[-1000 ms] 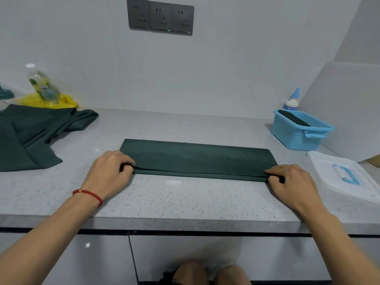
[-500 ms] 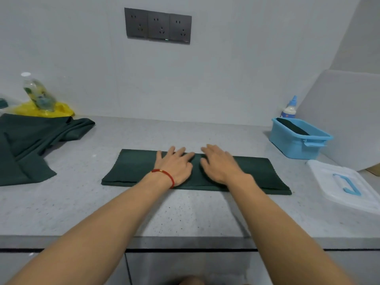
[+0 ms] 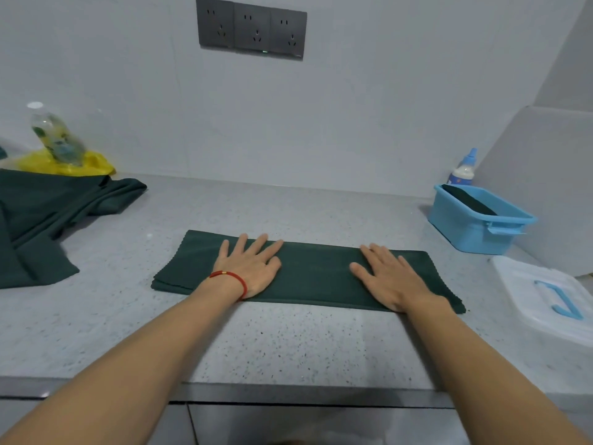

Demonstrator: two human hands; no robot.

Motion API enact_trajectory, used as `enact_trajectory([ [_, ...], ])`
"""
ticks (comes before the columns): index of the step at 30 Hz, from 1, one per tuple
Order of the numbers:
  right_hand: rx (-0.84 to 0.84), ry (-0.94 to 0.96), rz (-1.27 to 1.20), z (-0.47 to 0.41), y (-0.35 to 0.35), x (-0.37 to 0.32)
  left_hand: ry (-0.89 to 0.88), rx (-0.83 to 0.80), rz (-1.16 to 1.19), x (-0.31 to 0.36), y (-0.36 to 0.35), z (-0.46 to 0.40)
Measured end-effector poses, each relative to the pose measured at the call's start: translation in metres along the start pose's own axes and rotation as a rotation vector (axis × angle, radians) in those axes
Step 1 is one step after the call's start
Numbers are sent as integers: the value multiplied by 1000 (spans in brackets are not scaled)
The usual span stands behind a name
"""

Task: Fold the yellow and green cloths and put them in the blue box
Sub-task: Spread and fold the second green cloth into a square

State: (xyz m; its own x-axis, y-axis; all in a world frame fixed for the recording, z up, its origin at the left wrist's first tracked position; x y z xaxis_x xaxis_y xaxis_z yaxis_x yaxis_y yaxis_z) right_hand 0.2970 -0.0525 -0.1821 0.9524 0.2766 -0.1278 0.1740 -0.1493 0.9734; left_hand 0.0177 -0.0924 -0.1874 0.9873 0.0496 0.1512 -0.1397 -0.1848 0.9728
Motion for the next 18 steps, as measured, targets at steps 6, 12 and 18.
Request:
enact_trajectory([
  [6,14,-173,79,12,11,80,124,41,-50,-84,11,-4],
  [12,-18,-194,116,12,8,85,144,54,-65,-102,13,-2],
  [18,-42,-177,328,1,36,46,152,70,-59,-98,13,-1],
])
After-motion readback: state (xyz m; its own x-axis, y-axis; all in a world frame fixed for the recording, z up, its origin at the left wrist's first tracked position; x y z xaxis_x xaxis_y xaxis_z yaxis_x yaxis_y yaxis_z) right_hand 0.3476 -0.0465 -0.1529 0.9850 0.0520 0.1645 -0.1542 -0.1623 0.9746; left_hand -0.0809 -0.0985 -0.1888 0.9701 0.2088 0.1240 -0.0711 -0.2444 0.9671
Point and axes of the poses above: each hand's wrist, its own z-axis away from the middle knuckle, its own y-axis out of the back of the hand, x = y × z, the point moved 7 cm from there along -z, towards the middle knuckle, and after that the axes turned 13 degrees about x, right-handed, at the moved point
